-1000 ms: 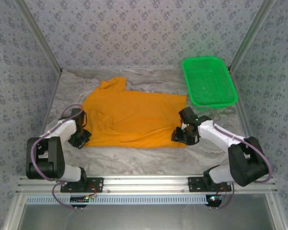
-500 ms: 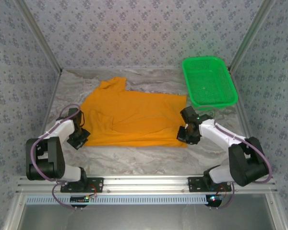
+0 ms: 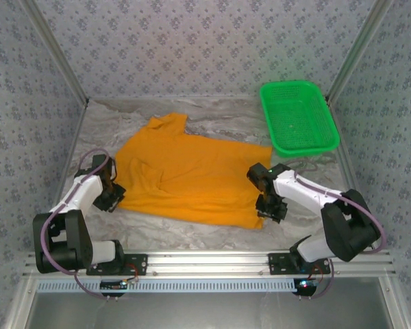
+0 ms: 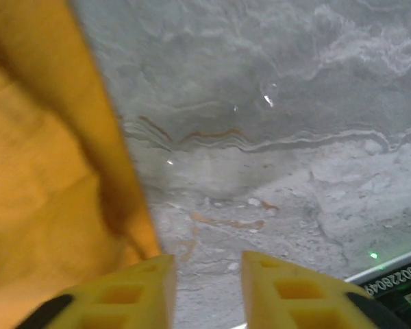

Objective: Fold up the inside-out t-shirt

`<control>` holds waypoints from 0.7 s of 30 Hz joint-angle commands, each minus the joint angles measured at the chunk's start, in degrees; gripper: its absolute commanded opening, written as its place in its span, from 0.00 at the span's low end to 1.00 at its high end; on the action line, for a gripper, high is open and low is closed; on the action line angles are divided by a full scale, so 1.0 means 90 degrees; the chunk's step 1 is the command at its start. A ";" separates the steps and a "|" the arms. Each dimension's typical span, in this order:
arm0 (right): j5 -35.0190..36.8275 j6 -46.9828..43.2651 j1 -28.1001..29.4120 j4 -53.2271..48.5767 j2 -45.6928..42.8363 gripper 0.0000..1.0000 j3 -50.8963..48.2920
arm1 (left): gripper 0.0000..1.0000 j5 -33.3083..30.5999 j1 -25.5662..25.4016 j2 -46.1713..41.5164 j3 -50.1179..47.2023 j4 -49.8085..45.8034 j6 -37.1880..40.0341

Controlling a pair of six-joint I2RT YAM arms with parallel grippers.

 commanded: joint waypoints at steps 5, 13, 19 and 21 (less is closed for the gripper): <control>-0.0068 -0.1898 0.0084 0.0515 -0.0301 0.41 0.1207 | 0.51 -0.0104 0.0129 -0.0256 0.0493 -0.0454 0.0371; -0.0722 -0.3099 0.0655 0.2880 0.0821 0.44 0.1612 | 0.51 0.0229 0.0063 0.0009 0.1154 -0.0367 0.0685; -0.0966 -0.3088 0.0840 0.3614 0.1820 0.43 0.1578 | 0.51 0.0129 -0.0809 0.0938 0.1868 0.0235 0.1114; -0.0913 -0.2844 0.1005 0.3645 0.1968 0.43 0.1371 | 0.51 0.0225 -0.1014 0.1241 0.1790 0.0589 0.1070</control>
